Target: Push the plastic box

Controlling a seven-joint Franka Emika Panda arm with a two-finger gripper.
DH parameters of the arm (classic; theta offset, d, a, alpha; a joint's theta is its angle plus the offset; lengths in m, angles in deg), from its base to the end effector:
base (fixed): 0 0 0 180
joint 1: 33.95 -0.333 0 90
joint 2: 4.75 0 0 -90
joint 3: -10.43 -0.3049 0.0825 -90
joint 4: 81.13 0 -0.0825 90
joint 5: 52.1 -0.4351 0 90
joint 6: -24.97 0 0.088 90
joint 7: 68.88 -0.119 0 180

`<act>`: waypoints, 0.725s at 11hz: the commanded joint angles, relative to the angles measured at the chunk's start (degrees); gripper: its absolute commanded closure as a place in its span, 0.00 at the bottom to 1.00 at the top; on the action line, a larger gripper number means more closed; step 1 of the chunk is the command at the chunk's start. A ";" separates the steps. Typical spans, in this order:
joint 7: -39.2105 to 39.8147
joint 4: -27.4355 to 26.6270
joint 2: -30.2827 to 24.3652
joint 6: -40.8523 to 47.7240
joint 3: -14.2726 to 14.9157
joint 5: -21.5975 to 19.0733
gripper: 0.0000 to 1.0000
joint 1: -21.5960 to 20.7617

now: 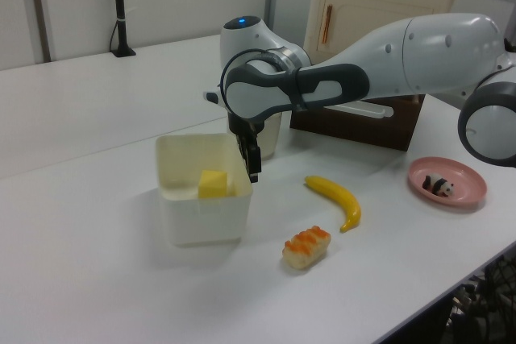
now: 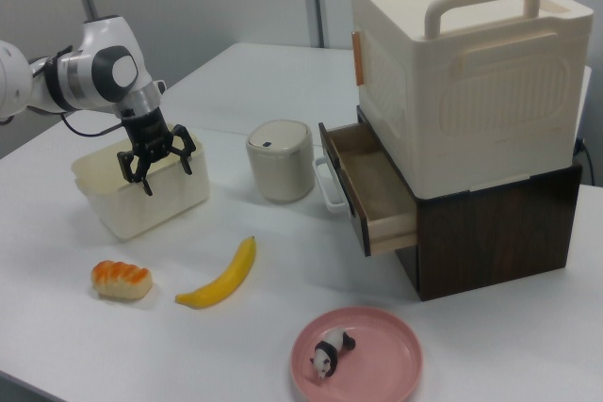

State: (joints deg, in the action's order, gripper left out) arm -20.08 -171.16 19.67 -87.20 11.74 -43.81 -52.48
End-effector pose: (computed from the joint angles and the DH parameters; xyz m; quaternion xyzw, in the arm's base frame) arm 0.6857 0.2026 0.3500 0.8198 0.5678 -0.0385 0.0630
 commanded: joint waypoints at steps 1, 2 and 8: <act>-1.61 0.91 0.54 -0.95 0.88 0.14 0.00 -1.07; -1.61 0.91 0.45 -0.95 0.88 0.23 0.00 -1.07; -1.00 -1.64 -11.03 6.73 0.27 0.23 0.00 5.85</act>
State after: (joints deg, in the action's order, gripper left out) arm -20.61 -169.93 16.28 -86.94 12.19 -43.81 -50.10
